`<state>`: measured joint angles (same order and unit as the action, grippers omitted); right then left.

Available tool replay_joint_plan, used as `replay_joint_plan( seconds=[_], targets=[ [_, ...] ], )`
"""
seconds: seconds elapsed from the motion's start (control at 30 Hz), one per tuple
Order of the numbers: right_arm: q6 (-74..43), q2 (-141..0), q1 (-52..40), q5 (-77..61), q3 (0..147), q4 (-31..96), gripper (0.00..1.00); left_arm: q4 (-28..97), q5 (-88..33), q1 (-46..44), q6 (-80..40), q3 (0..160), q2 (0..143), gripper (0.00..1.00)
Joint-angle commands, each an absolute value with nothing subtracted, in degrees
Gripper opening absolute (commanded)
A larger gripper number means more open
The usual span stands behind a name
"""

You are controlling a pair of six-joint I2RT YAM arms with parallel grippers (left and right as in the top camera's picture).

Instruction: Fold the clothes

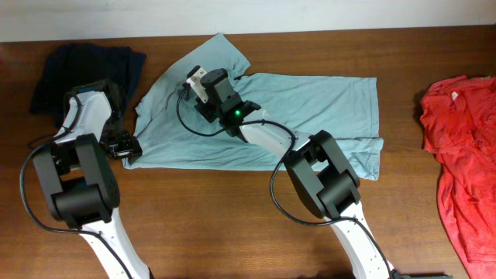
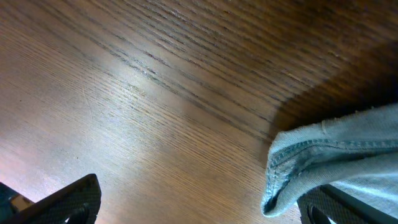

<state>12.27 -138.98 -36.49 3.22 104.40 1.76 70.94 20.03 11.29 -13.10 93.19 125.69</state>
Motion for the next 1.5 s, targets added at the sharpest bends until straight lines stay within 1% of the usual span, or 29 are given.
replay_joint_plan(
  seconds=[0.0, 0.2, 0.37, 0.4, 0.53, 0.63, 0.73, 0.83, 0.9, 1.27, 1.47],
  targets=[
    [12.2, -139.9, -35.3, 4.2, 105.6, 1.5, 0.27, 70.7, 21.2, 11.5, -13.3, 92.5, 126.7, 0.99],
    [12.2, -139.9, -33.7, 4.2, 105.6, 1.5, 0.27, 70.7, 21.2, 11.5, -13.3, 92.5, 126.7, 0.99],
    [11.9, -138.7, -31.8, 4.5, 106.3, 3.0, 0.33, 70.7, 21.2, 11.5, -13.3, 92.5, 126.7, 0.99],
    [11.9, -138.2, -31.6, 4.2, 106.5, 4.0, 0.34, 70.7, 21.2, 11.5, -13.3, 92.5, 126.7, 0.99],
    [11.9, -135.9, -31.0, 3.3, 108.4, 11.9, 0.41, 70.7, 21.2, 11.5, -13.3, 92.5, 126.7, 0.99],
    [10.0, -135.3, -30.6, 2.3, 111.3, 18.2, 0.43, 70.7, 21.2, 11.5, -13.3, 92.5, 126.7, 0.99],
    [10.0, -135.3, -30.0, -5.5, 113.9, 23.0, 0.45, 70.7, 21.2, 11.5, -13.3, 92.5, 126.7, 0.99],
    [10.0, -135.4, -29.1, -13.3, 113.9, 22.9, 0.47, 70.7, 21.2, 11.5, -13.3, 92.5, 126.7, 0.99],
    [10.0, -135.9, -28.8, -15.6, 113.8, 21.9, 0.5, 70.7, 21.2, 11.5, -13.3, 92.5, 126.7, 1.0],
    [10.0, -141.1, -29.0, -15.9, 113.8, 13.3, 0.51, 70.7, 21.2, 11.5, -13.3, 92.5, 126.7, 0.99],
    [10.0, -142.9, -29.2, -16.1, 113.8, 12.3, 0.51, 70.7, 21.2, 11.5, -13.3, 92.5, 126.7, 0.99]
  ],
)
